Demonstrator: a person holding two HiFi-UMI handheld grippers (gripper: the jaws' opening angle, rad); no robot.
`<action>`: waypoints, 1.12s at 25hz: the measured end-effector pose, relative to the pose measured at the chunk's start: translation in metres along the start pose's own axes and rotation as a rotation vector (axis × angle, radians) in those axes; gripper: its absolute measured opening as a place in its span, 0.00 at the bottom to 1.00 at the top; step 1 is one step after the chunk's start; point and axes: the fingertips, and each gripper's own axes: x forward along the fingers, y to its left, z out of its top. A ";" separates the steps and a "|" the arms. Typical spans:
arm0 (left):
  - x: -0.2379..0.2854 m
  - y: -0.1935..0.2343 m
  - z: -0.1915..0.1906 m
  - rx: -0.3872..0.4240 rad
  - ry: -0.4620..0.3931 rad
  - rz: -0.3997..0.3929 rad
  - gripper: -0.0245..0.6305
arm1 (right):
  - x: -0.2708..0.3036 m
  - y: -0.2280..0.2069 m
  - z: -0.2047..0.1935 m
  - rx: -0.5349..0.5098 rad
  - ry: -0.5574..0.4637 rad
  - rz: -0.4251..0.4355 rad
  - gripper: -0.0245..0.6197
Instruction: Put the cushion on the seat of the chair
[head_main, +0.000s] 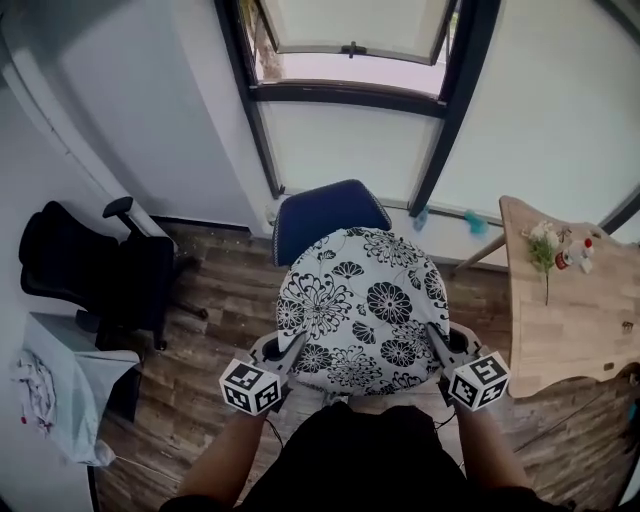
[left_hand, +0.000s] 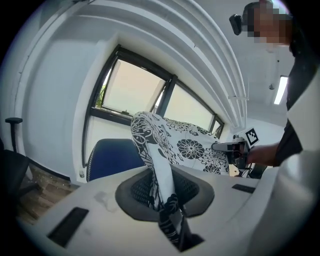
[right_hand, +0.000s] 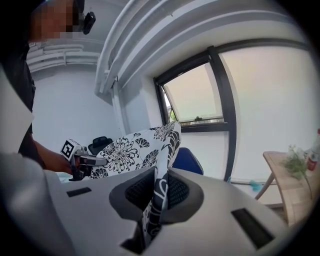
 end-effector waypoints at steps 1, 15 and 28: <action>0.000 0.000 0.000 0.004 0.000 -0.011 0.10 | 0.000 0.001 0.000 -0.015 -0.001 -0.010 0.10; -0.008 -0.006 0.012 0.011 0.029 -0.056 0.10 | -0.004 0.011 0.009 -0.046 0.072 -0.055 0.10; -0.081 -0.046 0.090 -0.087 0.024 -0.025 0.10 | -0.060 0.072 0.113 -0.036 0.097 -0.005 0.10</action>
